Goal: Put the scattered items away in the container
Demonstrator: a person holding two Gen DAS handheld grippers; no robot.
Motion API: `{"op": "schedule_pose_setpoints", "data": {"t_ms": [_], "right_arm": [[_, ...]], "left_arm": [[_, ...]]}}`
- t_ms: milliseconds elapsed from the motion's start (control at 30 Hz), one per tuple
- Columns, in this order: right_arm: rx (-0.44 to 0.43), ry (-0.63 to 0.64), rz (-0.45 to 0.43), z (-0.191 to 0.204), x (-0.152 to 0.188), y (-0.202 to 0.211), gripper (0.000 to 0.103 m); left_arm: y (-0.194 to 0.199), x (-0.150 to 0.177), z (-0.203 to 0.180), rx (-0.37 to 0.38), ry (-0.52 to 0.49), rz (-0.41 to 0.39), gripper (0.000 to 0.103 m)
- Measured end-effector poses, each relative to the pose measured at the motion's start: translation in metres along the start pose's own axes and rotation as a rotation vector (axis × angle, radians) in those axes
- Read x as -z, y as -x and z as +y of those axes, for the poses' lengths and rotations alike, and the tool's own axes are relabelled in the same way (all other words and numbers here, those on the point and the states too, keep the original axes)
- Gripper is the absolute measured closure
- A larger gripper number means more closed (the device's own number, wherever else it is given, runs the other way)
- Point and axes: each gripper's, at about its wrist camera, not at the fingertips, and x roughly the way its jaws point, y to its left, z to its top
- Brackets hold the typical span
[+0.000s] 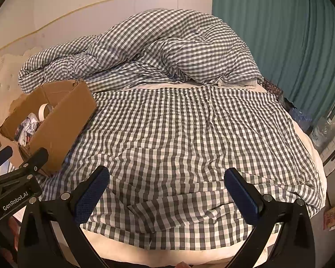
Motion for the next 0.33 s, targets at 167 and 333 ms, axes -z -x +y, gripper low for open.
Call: {"op": "schedule_pose_setpoints", "data": {"t_ms": [167, 333], "right_arm": [[0.001, 0.010, 0.006, 0.002, 0.000, -0.001, 0.001], [-0.001, 0.010, 0.009, 0.002, 0.000, -0.001, 0.001]], "left_arm": [[0.005, 0.003, -0.001, 0.072, 0.009, -0.021, 0.000], [0.012, 0.005, -0.012, 0.030, -0.051, -0.056, 0.000]]}}
